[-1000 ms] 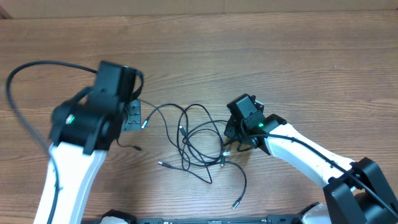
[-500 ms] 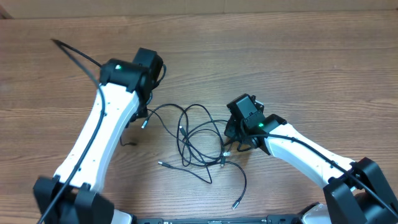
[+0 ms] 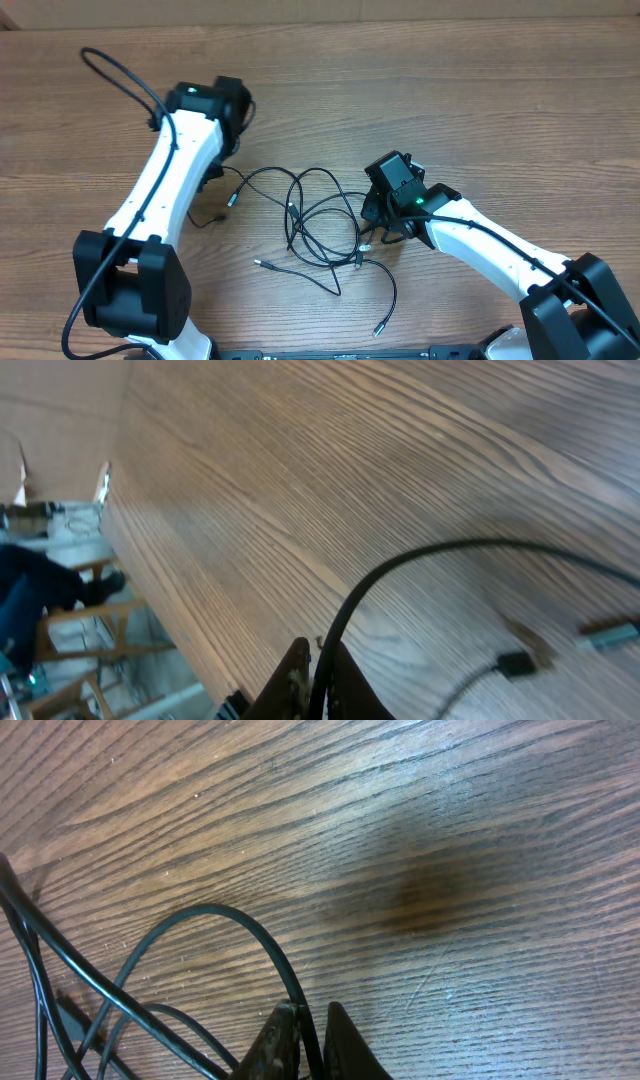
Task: Untangle cables
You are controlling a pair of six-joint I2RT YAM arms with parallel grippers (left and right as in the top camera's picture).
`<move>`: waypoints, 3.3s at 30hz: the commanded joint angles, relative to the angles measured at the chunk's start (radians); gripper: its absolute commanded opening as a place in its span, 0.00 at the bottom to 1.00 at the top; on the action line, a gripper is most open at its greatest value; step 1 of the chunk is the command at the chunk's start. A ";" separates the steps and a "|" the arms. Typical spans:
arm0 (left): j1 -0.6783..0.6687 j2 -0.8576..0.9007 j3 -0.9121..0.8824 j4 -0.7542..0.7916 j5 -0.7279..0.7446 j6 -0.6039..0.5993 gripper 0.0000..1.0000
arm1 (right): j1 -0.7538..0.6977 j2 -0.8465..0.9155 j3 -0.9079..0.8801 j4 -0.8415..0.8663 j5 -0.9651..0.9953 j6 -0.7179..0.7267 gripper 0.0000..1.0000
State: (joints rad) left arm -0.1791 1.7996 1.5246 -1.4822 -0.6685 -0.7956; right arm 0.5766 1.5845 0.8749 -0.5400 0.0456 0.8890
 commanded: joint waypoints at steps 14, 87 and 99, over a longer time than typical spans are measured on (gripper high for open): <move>0.113 0.011 -0.010 0.175 0.350 0.204 0.32 | 0.002 -0.017 0.001 0.016 0.029 -0.002 0.36; 0.028 -0.152 -0.463 0.342 1.316 0.811 0.64 | 0.027 -0.017 0.090 -0.150 -0.704 -0.601 0.42; 0.027 -0.152 -0.464 0.346 1.315 0.811 0.59 | 0.041 -0.017 0.090 -0.173 -0.653 -0.540 0.85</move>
State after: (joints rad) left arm -0.1493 1.6478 1.0698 -1.1358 0.6254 0.0071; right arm 0.6159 1.5845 0.9730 -0.7094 -0.5743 0.3462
